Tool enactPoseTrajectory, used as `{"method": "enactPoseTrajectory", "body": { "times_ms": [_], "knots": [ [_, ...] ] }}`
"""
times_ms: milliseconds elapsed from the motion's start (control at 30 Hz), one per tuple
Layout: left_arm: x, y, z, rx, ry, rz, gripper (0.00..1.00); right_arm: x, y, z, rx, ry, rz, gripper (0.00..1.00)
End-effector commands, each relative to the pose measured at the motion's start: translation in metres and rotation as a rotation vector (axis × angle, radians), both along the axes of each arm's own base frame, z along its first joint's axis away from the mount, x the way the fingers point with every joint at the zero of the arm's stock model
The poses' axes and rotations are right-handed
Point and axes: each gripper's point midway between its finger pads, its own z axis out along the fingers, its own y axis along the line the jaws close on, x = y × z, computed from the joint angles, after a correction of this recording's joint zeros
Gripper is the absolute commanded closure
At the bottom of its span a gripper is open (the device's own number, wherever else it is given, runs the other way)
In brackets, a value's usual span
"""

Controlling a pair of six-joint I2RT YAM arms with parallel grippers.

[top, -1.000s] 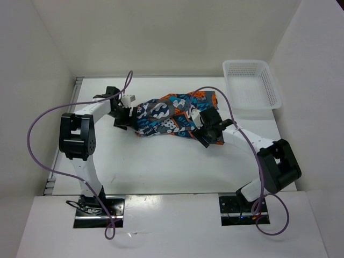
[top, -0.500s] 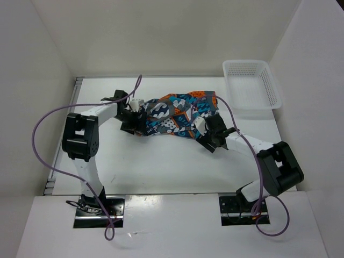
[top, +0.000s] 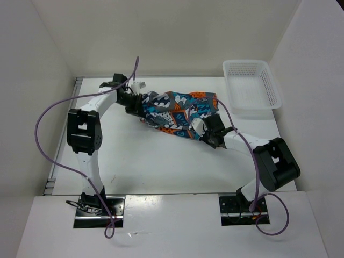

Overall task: Fold and stack the shorts
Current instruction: Fold the shorts

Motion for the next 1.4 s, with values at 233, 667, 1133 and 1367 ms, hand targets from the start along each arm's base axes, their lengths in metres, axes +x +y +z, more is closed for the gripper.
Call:
{"method": "enactPoseTrajectory", "body": {
  "times_ms": [233, 667, 1133, 1367],
  "knots": [
    [0.042, -0.061, 0.082, -0.214, -0.205, -0.153, 0.77, 0.021, 0.019, 0.021, 0.032, -0.005, 0.076, 1.00],
    [0.039, -0.002, 0.074, -0.070, -0.218, -0.005, 0.12, 0.028, 0.017, 0.029, 0.021, -0.040, 0.060, 1.00],
    [0.078, 0.098, 0.005, 0.057, -0.159, 0.218, 0.11, 0.023, 0.015, 0.028, 0.016, -0.029, 0.060, 1.00],
    [0.102, 0.105, -0.031, 0.149, -0.184, 0.241, 0.15, 0.020, 0.015, 0.026, 0.024, -0.015, 0.057, 1.00]
  ]
}}
